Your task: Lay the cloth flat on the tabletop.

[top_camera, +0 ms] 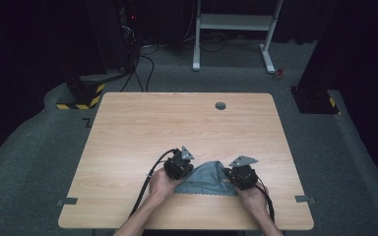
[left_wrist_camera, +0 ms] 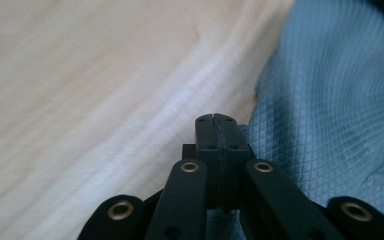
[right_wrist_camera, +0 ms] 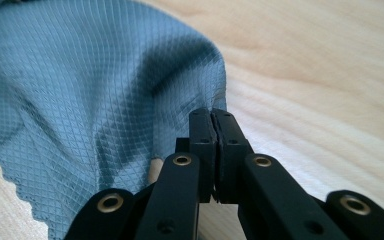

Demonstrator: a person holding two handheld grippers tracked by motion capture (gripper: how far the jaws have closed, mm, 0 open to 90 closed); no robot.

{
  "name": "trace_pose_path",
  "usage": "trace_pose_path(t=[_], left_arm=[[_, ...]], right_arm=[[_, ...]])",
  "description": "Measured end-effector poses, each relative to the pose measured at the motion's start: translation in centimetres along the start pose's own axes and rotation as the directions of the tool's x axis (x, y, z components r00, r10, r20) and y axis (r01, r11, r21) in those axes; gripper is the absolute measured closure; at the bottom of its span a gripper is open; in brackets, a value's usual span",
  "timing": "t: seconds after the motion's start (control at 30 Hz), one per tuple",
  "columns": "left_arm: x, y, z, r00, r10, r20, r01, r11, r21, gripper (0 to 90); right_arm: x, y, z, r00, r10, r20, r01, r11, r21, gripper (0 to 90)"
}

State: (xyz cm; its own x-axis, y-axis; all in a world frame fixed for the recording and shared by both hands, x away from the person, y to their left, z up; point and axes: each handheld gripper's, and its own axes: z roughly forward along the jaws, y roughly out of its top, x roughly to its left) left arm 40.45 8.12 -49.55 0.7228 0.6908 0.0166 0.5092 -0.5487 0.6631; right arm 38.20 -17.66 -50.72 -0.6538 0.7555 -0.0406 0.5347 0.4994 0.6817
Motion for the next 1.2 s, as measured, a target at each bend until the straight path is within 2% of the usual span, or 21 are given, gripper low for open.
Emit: trace_pose_path(t=[0.07, 0.1, 0.13, 0.2, 0.23, 0.3, 0.37, 0.43, 0.47, 0.53, 0.6, 0.7, 0.77, 0.93, 0.97, 1.03, 1.07, 1.1, 1.13, 1.17, 1.2], left_arm=[[0.7, 0.2, -1.6, 0.9991, -0.031, -0.028, 0.029, 0.9967, -0.076, 90.0], [0.9, 0.3, -2.1, 0.9985, -0.040, -0.038, 0.036, 0.9948, -0.096, 90.0], [1.1, 0.4, -2.7, 0.9978, -0.037, -0.054, 0.031, 0.9938, -0.106, 90.0], [2.1, 0.5, -4.4, 0.9936, -0.045, -0.103, 0.028, 0.9870, -0.158, 90.0], [2.1, 0.5, -4.4, 0.9936, -0.045, -0.103, 0.028, 0.9870, -0.158, 90.0], [2.7, 0.5, -5.4, 0.9898, -0.058, -0.130, 0.033, 0.9814, -0.189, 90.0], [3.1, 0.3, -6.0, 0.9883, -0.079, -0.131, 0.050, 0.9763, -0.210, 90.0], [3.3, 0.0, -5.9, 0.9880, -0.083, -0.130, 0.055, 0.9775, -0.204, 89.9], [3.1, -0.6, -5.1, 0.9878, -0.067, -0.140, 0.043, 0.9849, -0.168, 89.8], [3.1, -1.4, -4.1, 0.9878, -0.066, -0.141, 0.048, 0.9902, -0.131, 89.7], [3.3, -2.1, -3.2, 0.9876, -0.082, -0.134, 0.067, 0.9919, -0.108, 89.6], [3.5, -2.5, -2.3, 0.9871, -0.087, -0.134, 0.076, 0.9932, -0.088, 89.6], [3.6, -2.5, -2.3, 0.9873, -0.083, -0.135, 0.072, 0.9940, -0.083, 89.6], [3.9, -2.0, -2.2, 0.9871, -0.086, -0.135, 0.074, 0.9929, -0.093, 89.6], [4.0, -1.9, -2.1, 0.9866, -0.088, -0.137, 0.075, 0.9925, -0.096, 89.6], [4.1, -1.9, -2.2, 0.9860, -0.087, -0.142, 0.073, 0.9924, -0.099, 89.6], [4.2, -1.9, -2.2, 0.9853, -0.099, -0.139, 0.085, 0.9910, -0.104, 89.6], [4.5, -2.0, -2.2, 0.9843, -0.104, -0.142, 0.090, 0.9904, -0.105, 89.6], [4.5, -2.0, -2.2, 0.9843, -0.104, -0.142, 0.090, 0.9904, -0.105, 89.6], [4.6, -2.0, -2.2, 0.9841, -0.105, -0.143, 0.091, 0.9904, -0.104, 89.6], [4.8, -2.0, -2.4, 0.9835, -0.109, -0.144, 0.094, 0.9895, -0.110, 89.6]], right_arm=[[-0.2, 0.1, -0.8, 0.9999, 0.009, 0.013, -0.008, 0.9996, -0.029, 88.4], [-0.3, 0.2, -1.1, 0.9997, 0.012, 0.020, -0.011, 0.9994, -0.033, 88.4], [-0.5, 0.3, -1.2, 0.9996, 0.008, 0.028, -0.007, 0.9991, -0.042, 88.4], [-0.9, 0.8, -1.8, 0.9988, 0.018, 0.044, -0.015, 0.9978, -0.065, 88.4], [-1.1, 1.0, -1.9, 0.9986, 0.016, 0.050, -0.012, 0.9972, -0.073, 88.4], [-1.2, 1.2, -2.0, 0.9983, 0.021, 0.054, -0.017, 0.9966, -0.081, 88.4], [-1.4, 1.6, -2.3, 0.9979, 0.021, 0.062, -0.015, 0.9949, -0.099, 88.3], [-1.4, 1.9, -2.4, 0.9981, 0.016, 0.060, -0.010, 0.9943, -0.106, 88.1], [-1.2, 1.9, -2.0, 0.9988, 0.005, 0.049, 0.000, 0.9963, -0.087, 87.7], [-1.0, 1.7, -1.2, 0.9989, -0.019, 0.042, 0.022, 0.9983, -0.054, 83.8], [-0.9, 1.3, -0.5, 0.9993, -0.011, 0.035, 0.012, 0.9997, -0.023, 78.2], [-1.1, 0.7, -0.6, 0.9990, 0.016, 0.041, -0.015, 0.9994, -0.031, 75.2], [-1.2, 0.6, -0.8, 0.9987, 0.029, 0.041, -0.027, 0.9990, -0.037, 74.1], [-2.1, 0.9, -1.0, 0.9945, 0.102, 0.026, -0.100, 0.9933, -0.057, 66.8], [-2.4, 1.1, -0.4, 0.9922, 0.119, 0.036, -0.118, 0.9922, -0.039, 66.7], [-2.5, 1.2, -0.1, 0.9912, 0.126, 0.039, -0.125, 0.9917, -0.029, 66.9], [-2.7, 1.3, 0.4, 0.9896, 0.138, 0.041, -0.137, 0.9903, -0.020, 67.3], [-3.0, 1.5, 1.2, 0.9869, 0.147, 0.065, -0.148, 0.9889, 0.010, 69.1], [-3.0, 1.5, 1.2, 0.9869, 0.147, 0.065, -0.148, 0.9889, 0.010, 69.1], [-3.1, 1.5, 1.8, 0.9855, 0.147, 0.085, -0.151, 0.9877, 0.040, 72.0], [-3.0, 1.5, 1.9, 0.9861, 0.141, 0.087, -0.146, 0.9883, 0.045, 73.9]])
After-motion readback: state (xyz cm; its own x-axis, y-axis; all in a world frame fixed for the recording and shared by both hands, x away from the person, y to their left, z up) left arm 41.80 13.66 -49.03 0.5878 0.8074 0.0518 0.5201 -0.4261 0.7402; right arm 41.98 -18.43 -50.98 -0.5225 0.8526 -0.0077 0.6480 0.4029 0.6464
